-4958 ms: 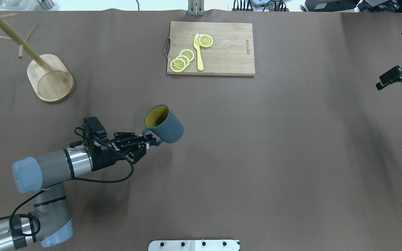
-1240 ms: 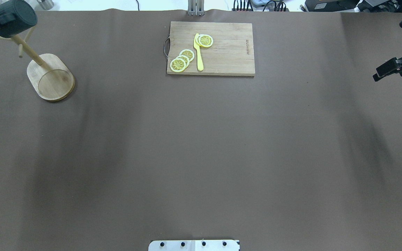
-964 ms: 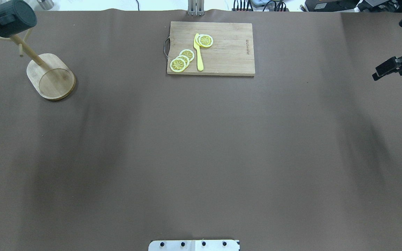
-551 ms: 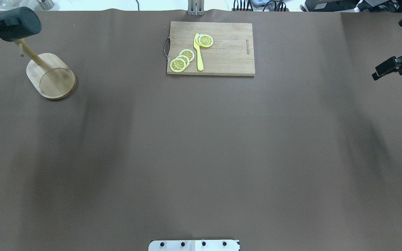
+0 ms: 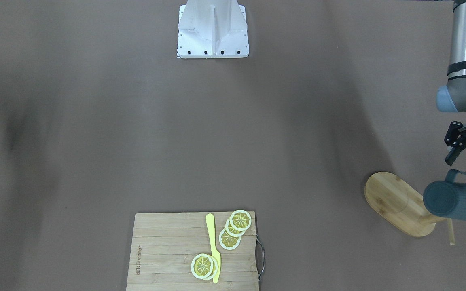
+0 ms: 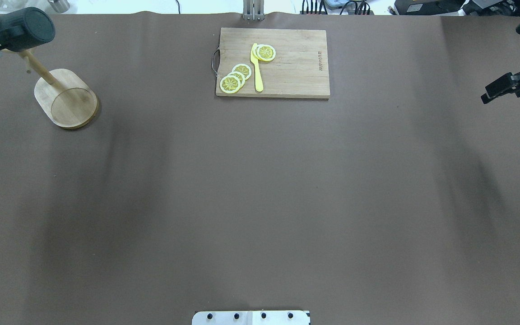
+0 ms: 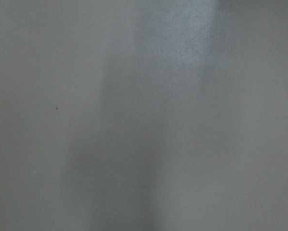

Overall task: Hang cup on storage rack
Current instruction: 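Open the left gripper and draw it back from the hanging mug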

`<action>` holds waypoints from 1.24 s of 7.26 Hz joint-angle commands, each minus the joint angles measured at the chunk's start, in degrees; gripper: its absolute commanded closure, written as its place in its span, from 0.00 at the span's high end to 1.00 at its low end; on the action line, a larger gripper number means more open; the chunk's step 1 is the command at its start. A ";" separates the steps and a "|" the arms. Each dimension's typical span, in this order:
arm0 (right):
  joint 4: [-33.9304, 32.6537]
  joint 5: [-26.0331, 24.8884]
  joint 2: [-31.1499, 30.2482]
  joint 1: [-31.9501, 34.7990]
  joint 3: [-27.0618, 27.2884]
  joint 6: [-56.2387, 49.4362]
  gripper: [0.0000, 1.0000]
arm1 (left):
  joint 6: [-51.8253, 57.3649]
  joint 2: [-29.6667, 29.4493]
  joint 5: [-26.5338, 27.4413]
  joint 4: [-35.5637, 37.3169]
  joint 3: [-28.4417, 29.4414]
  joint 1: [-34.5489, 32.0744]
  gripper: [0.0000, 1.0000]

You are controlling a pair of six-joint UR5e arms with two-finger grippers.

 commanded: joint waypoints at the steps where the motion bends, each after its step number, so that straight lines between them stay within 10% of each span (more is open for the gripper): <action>1: 0.00 0.10 -0.04 0.00 0.45 0.53 1.00 | 4.97 2.76 -1.70 -0.47 -2.59 -0.44 0.98; 6: 0.00 -0.16 -0.56 0.09 0.45 0.44 1.00 | 57.04 9.71 -9.95 4.08 -4.18 -9.38 0.98; 9: 0.00 -0.25 -0.74 0.17 0.01 0.44 1.00 | 113.26 17.07 -7.88 17.13 -4.09 -15.28 0.98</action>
